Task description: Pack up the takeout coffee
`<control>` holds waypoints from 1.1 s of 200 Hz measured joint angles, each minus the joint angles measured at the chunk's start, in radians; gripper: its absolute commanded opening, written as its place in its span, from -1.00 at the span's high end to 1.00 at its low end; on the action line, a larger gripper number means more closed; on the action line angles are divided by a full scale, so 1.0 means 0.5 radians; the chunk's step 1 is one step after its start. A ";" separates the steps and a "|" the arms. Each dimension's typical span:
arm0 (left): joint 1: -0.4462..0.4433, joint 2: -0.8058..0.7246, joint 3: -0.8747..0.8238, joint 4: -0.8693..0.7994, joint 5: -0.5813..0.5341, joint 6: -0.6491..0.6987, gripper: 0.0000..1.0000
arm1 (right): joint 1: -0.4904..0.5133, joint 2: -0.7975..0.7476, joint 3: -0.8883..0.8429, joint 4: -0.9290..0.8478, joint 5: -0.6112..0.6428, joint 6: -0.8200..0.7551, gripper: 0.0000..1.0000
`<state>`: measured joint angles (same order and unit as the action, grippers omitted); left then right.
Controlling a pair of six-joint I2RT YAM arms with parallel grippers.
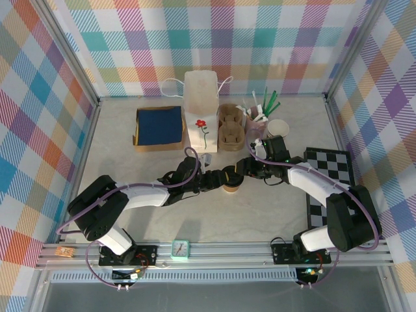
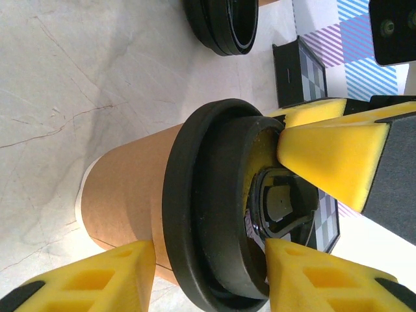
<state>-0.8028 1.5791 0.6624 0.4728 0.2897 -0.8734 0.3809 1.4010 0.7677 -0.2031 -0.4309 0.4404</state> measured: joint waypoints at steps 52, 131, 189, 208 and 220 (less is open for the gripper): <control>0.000 0.024 -0.026 0.068 0.001 -0.001 0.08 | 0.000 0.000 -0.001 0.001 0.006 0.000 0.05; 0.000 0.061 -0.046 0.132 0.002 -0.001 0.09 | 0.000 -0.017 -0.059 0.093 0.006 0.002 0.06; 0.000 0.082 -0.048 0.173 0.008 -0.002 0.10 | 0.000 -0.020 -0.047 0.089 0.020 0.000 0.04; 0.000 0.065 -0.043 0.157 0.006 -0.001 0.10 | 0.000 -0.015 -0.016 0.042 0.031 -0.002 0.03; 0.000 0.044 -0.028 0.125 0.005 0.001 0.10 | 0.001 -0.007 0.007 0.006 0.040 -0.008 0.02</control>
<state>-0.8028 1.6012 0.6483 0.5354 0.2924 -0.8730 0.3813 1.3975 0.7712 -0.2001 -0.4110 0.4362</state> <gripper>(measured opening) 0.453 0.485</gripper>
